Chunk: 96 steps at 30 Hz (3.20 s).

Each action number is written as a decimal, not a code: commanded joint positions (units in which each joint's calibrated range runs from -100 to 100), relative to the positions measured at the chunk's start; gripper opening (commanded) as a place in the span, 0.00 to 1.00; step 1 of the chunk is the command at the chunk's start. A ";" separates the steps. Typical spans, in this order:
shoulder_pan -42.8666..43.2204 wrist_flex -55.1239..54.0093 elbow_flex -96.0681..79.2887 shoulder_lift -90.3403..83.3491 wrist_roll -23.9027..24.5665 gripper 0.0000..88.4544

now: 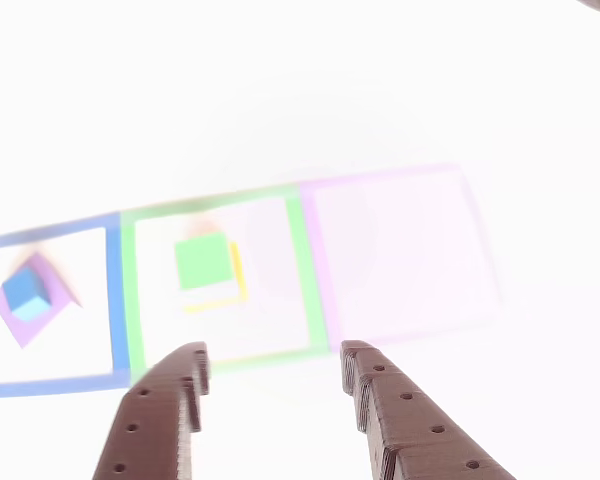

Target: Tower of hanoi

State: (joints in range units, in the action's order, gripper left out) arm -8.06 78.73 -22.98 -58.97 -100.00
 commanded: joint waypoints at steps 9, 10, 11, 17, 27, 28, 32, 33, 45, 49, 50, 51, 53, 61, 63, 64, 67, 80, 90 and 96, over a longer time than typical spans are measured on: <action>-2.39 -39.46 -39.93 -8.33 0.00 0.39; -2.58 -42.94 -42.75 -8.33 0.00 0.40; -2.67 -47.07 -45.84 -7.84 0.00 0.40; -2.00 -72.58 -59.66 -0.17 0.00 0.40; 1.83 -98.65 -67.30 15.49 0.00 0.40; 2.12 -100.35 -67.30 17.10 0.00 0.40; 2.89 -109.74 -67.48 25.42 0.00 0.40; 3.08 -111.85 -67.39 27.44 0.00 0.40; 5.86 -132.34 -63.57 49.56 0.00 0.38; 6.43 -136.46 -60.66 55.62 0.00 0.37; 6.43 -137.19 -59.84 56.99 0.00 0.37; 6.43 -137.76 -59.11 58.20 0.00 0.37; 6.15 -138.49 -57.57 60.54 0.00 0.37; 5.76 -142.29 -53.30 68.22 0.00 0.37; 5.95 -143.02 -52.93 69.51 0.00 0.37; 6.05 -143.35 -52.75 69.99 0.00 0.36; 6.53 -144.16 -52.66 71.04 0.00 0.36; 8.26 -146.59 -51.30 74.43 0.00 0.31; 8.83 -146.51 -51.21 74.84 0.00 0.17; 8.83 -146.34 -50.84 74.84 0.00 0.10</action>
State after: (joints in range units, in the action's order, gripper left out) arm 0.20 -66.53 -75.20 16.25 -100.00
